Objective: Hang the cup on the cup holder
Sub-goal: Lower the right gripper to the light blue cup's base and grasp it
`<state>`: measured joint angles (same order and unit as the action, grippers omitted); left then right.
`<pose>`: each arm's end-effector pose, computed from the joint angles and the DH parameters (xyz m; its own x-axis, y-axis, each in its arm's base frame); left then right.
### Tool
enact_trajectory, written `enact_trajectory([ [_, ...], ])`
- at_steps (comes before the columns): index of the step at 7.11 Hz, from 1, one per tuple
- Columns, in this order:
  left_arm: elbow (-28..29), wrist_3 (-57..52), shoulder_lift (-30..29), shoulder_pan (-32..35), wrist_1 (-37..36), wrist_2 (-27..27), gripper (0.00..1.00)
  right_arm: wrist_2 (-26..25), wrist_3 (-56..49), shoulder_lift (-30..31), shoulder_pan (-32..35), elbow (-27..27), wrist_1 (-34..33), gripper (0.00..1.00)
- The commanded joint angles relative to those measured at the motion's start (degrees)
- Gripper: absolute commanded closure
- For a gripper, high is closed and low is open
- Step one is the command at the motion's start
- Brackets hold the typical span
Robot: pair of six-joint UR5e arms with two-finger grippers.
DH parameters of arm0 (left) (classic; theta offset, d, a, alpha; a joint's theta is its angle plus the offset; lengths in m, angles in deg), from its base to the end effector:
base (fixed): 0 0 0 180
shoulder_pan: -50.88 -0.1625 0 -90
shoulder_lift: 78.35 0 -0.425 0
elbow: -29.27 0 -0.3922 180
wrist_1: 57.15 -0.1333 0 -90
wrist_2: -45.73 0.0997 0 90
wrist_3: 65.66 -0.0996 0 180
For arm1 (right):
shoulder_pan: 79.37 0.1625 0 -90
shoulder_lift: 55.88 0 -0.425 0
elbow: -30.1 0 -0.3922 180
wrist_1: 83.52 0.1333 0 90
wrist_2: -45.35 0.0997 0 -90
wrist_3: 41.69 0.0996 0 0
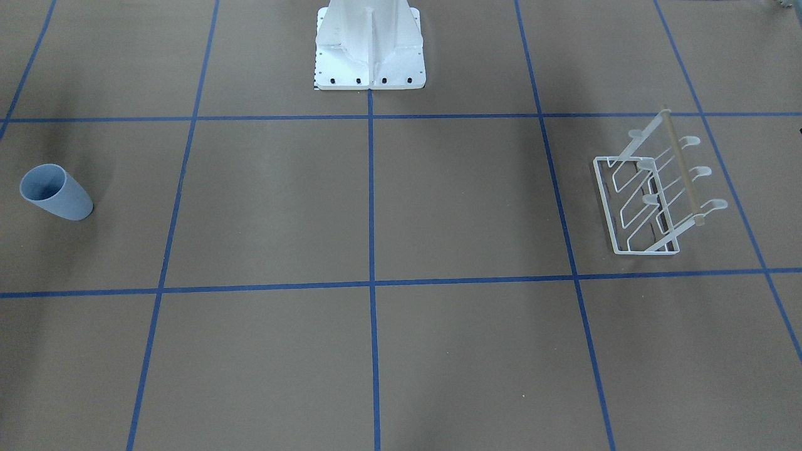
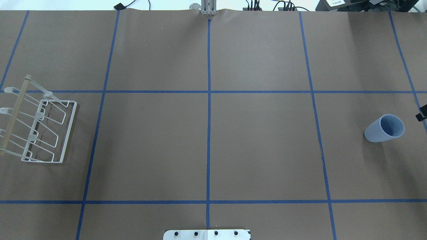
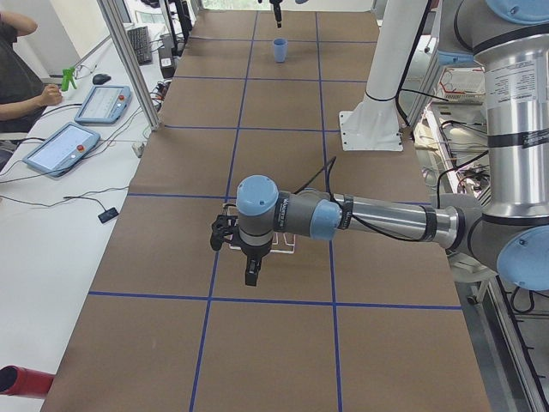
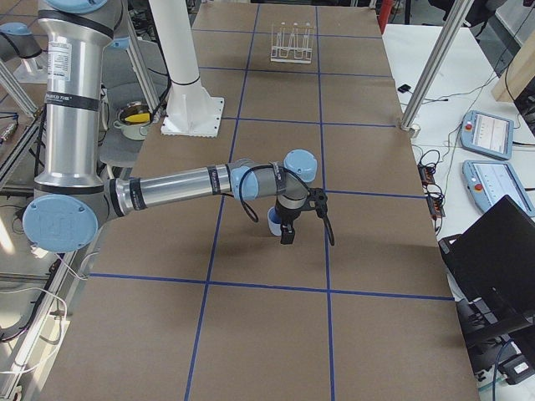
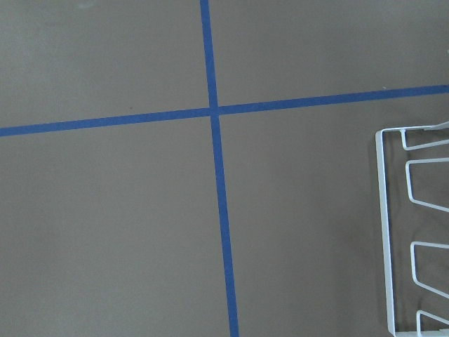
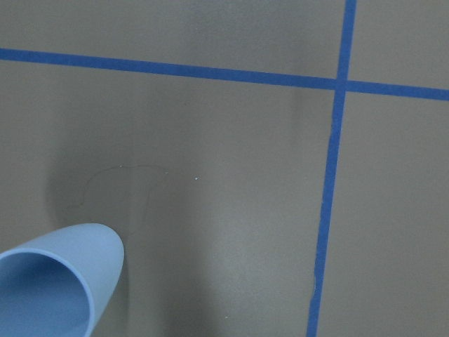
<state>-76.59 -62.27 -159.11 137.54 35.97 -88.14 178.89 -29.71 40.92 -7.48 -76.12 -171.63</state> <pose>-0.0390 -0.4348 0.5907 0.7150 0.1006 -0.6918 -0.0152 0.9916 0.1285 -0.0779 -0.4464 0.5716 0.6962 -0.1526 0.7015 0.1639 0.9851 0.0516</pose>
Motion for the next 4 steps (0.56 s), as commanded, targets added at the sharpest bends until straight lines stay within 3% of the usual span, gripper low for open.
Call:
enact_trajectory([
  [1,0.0,0.0,-0.2,0.0,-0.2,-0.3,0.02,0.1,10.7,2.2,-3.9,2.9,14.5,0.00],
  [4,0.2,-0.3,0.0,-0.1,0.0,0.3,0.02,0.1,13.7,2.2,-5.3,2.9,15.7,0.00],
])
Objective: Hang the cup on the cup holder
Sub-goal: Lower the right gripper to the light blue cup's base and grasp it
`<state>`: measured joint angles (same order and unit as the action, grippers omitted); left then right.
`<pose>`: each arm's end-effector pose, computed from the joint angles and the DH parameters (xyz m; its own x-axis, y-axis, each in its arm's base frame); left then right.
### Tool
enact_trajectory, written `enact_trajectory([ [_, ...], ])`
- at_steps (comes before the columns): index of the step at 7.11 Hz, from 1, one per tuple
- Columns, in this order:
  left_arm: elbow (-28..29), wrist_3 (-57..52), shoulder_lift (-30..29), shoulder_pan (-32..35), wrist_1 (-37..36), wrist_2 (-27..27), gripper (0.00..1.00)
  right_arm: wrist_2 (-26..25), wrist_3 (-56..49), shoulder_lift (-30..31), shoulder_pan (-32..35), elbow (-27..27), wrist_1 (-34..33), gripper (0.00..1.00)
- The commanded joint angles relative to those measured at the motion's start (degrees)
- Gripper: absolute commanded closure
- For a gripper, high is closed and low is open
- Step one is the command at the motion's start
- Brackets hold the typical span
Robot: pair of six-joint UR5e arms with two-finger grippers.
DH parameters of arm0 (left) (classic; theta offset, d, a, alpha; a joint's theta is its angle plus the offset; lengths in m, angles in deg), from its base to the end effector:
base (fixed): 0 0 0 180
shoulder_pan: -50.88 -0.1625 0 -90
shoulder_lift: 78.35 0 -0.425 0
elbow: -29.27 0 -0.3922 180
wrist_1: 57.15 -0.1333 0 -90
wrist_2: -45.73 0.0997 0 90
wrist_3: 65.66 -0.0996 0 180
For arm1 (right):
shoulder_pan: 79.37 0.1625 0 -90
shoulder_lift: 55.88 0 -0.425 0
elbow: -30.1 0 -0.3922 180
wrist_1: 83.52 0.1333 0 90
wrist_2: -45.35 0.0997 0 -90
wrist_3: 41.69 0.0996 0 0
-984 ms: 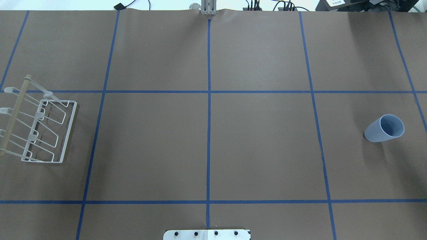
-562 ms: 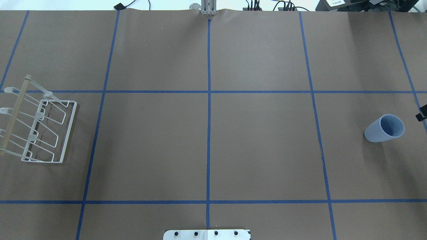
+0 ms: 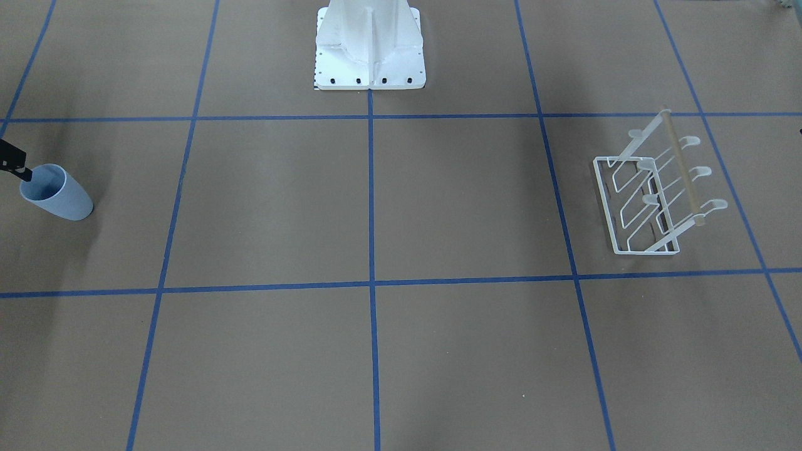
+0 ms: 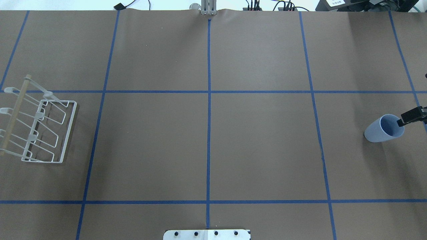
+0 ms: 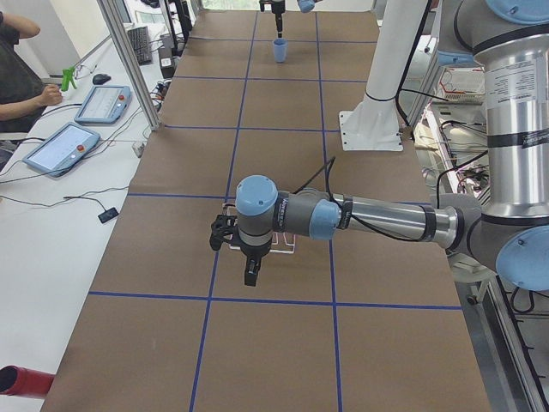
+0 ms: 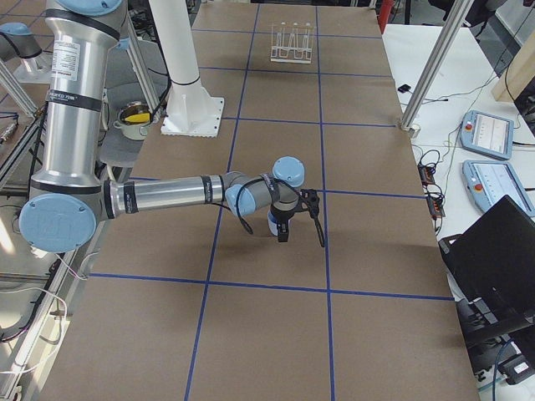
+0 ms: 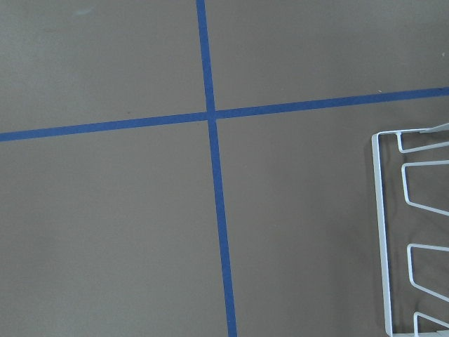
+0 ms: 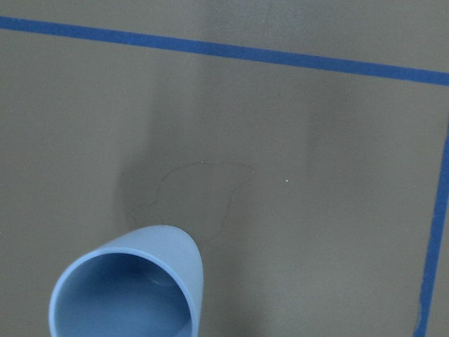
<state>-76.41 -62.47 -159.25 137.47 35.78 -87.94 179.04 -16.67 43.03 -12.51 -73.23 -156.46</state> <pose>-0.0387 -0.4357 0.5918 0.7174 0.1019 -0.6892 -0.0188 0.9917 0.1271 -0.1153 -0.4340 0.5827 0.6671 -0.1064 0.7373 0.0922 0.9939 0.0600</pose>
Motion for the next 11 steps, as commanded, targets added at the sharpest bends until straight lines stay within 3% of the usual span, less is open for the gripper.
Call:
enact_trajectory([
  [1,0.0,-0.2,0.1,0.0,0.2,0.1,0.02,-0.2,0.6,0.0,-0.3,0.4,0.4,0.00],
  [4,-0.1,-0.2,0.1,0.0,0.2,0.1,0.02,-0.5,2.9,-0.8,-2.5,1.9,0.4,0.00],
  [5,-0.2,-0.2,0.1,0.0,0.2,0.1,0.02,-0.5,3.0,-1.0,-3.0,1.9,0.4,0.07],
  [6,-0.2,-0.3,0.1,0.0,0.2,0.1,0.02,-0.6,3.0,-1.1,-3.6,2.8,0.4,0.29],
  [7,-0.2,-0.3,0.2,0.0,0.2,0.1,0.02,-0.5,3.0,-1.1,-3.6,2.9,0.5,0.91],
  [8,-0.2,-0.3,0.2,0.0,0.2,0.1,0.02,-0.4,3.1,-1.2,-3.6,2.6,0.5,1.00],
  [11,-0.5,0.1,0.1,0.0,0.2,0.0,0.02,1.4,3.2,-0.9,-3.1,-0.3,0.3,1.00],
])
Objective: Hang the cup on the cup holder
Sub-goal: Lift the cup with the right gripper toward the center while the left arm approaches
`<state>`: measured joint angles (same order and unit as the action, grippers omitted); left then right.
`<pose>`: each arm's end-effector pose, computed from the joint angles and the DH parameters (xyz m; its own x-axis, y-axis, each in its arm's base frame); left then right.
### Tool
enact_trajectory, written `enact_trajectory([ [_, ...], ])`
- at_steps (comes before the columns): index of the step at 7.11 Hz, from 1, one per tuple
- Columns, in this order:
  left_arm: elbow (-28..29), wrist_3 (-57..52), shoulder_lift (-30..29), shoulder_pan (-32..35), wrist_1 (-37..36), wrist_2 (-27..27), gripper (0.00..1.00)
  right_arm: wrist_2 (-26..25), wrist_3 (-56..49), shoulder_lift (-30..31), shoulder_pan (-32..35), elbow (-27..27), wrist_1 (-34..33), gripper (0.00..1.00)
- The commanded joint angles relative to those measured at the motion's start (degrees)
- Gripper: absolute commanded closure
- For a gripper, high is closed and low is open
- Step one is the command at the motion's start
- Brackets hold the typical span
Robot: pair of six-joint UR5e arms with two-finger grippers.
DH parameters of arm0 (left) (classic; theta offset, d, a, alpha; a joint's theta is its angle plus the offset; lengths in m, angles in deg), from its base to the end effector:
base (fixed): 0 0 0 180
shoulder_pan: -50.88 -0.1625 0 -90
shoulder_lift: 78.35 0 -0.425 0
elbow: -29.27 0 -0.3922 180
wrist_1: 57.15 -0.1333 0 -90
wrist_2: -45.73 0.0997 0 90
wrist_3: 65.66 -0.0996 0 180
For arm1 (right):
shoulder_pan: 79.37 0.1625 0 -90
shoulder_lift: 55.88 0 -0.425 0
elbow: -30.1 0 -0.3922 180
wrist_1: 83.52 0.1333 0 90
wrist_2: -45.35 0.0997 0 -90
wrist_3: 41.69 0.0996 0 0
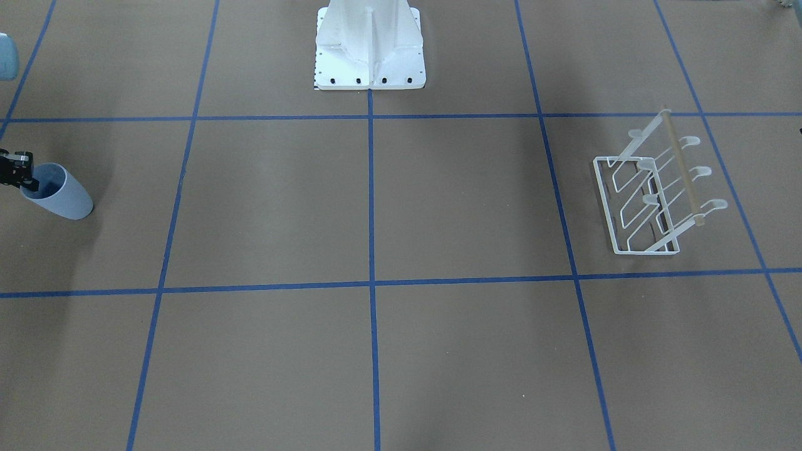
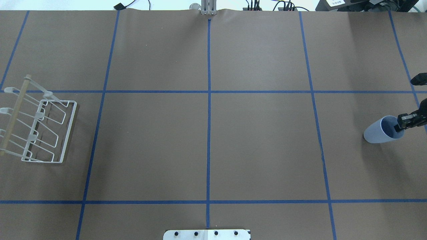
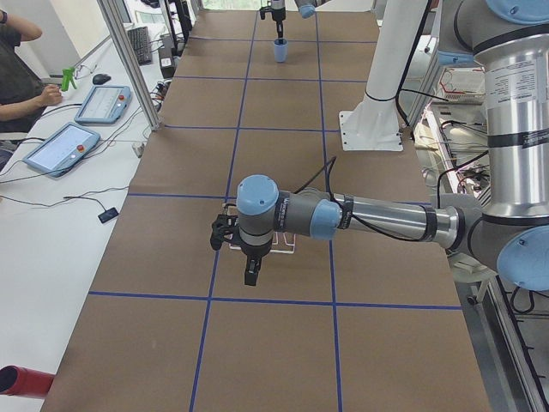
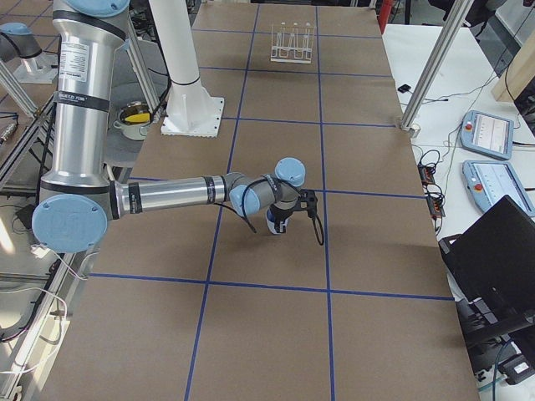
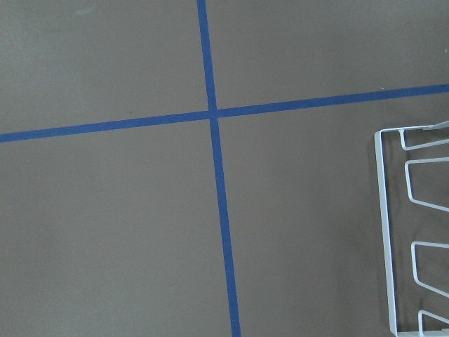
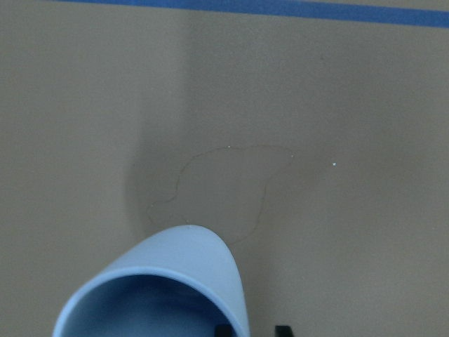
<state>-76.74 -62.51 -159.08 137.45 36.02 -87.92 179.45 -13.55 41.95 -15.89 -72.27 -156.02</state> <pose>-0.0386 -0.4347 0.5898 0.7173 0.1076 -0.6884 -0.0195 0.9907 0.1345 -0.1447 -0.4333 0.5814 0.6590 -0.0976 0.7458 0.1169 0.9928 0.0267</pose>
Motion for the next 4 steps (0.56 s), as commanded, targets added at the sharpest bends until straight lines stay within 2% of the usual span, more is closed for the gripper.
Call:
enact_trajectory([
  [1,-0.2,0.3,-0.2,0.0,0.0,-0.1,0.02,2.6,0.1,0.2,2.4,-2.2,0.0,1.00],
  [3,-2.2,0.3,-0.5,-0.1,0.3,-0.8,0.02,7.1,0.5,0.3,6.5,-4.0,0.1,1.00],
  [4,-3.7,0.4,-1.5,-0.7,0.4,-2.2,0.02,6.9,3.1,0.0,6.7,-6.0,0.3,1.00],
])
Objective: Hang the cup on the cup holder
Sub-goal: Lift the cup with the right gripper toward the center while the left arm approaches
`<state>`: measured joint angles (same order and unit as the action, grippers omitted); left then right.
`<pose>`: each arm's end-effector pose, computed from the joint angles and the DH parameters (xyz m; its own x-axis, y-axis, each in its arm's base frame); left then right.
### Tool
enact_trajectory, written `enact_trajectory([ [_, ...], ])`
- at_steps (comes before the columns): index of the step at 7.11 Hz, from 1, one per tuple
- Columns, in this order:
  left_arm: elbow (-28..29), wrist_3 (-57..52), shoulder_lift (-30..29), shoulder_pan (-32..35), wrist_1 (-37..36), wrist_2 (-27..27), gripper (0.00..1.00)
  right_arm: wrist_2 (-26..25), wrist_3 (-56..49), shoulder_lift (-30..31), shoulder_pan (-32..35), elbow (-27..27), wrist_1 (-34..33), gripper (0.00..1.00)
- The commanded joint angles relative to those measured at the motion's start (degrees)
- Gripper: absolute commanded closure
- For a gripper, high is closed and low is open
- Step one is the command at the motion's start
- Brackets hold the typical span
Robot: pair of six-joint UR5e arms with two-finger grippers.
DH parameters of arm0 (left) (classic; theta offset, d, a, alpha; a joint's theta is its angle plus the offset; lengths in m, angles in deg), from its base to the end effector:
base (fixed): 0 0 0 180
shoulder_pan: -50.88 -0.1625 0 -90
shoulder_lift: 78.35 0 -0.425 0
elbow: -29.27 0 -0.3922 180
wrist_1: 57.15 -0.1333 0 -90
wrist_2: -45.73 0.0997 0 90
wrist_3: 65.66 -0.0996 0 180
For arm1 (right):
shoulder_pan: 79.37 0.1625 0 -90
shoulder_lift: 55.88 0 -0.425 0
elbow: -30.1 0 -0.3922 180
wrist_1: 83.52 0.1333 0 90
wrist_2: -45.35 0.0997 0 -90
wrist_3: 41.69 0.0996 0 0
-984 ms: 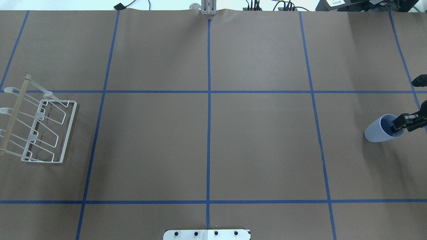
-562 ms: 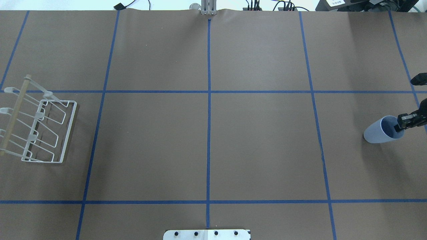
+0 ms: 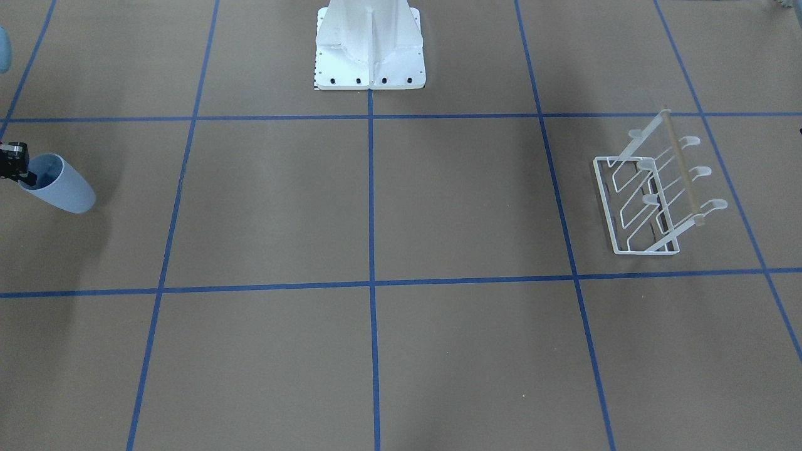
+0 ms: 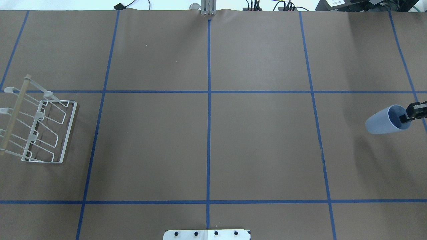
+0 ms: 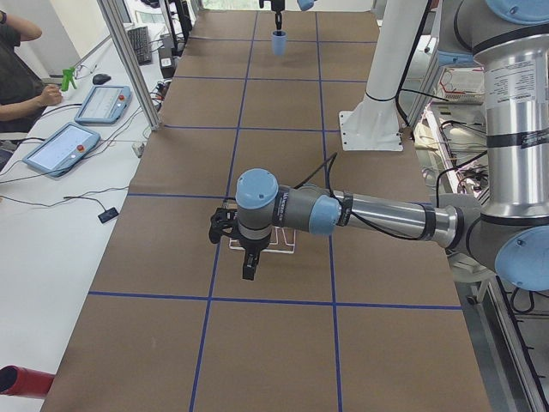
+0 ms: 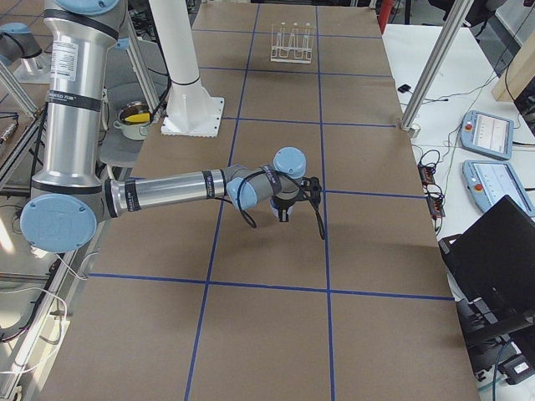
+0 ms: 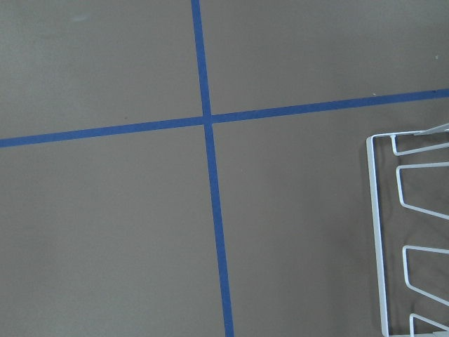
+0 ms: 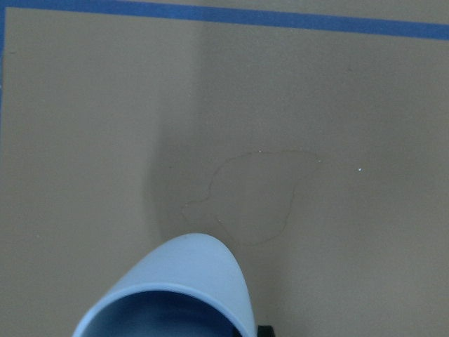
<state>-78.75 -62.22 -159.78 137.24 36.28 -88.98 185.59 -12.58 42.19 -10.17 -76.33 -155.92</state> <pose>-0.0354 -0.4396 0.5651 0.7017 0.1429 -0.6980 -0.0198 0.9832 0.1814 -0.1053 -0.4370 0.5399 0.5733 -0.0644 0.8168 0.0462 0.9979 0.0462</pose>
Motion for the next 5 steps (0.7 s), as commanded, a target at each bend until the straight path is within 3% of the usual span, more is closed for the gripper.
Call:
enact_trajectory([
  [1,-3.3,3.7,-1.9,-0.9,1.7,-3.3,0.02,0.0,6.1,-0.7,1.0,-1.3,7.0,1.00],
  [3,-3.7,19.7,-3.1,-5.0,13.8,-3.2,0.02,-1.3,24.0,-4.2,0.9,-0.4,17.2,1.00],
  [5,-4.1,36.7,-10.3,-11.9,15.1,-3.6,0.02,0.0,32.7,-7.7,0.5,-0.5,19.6,1.00],
])
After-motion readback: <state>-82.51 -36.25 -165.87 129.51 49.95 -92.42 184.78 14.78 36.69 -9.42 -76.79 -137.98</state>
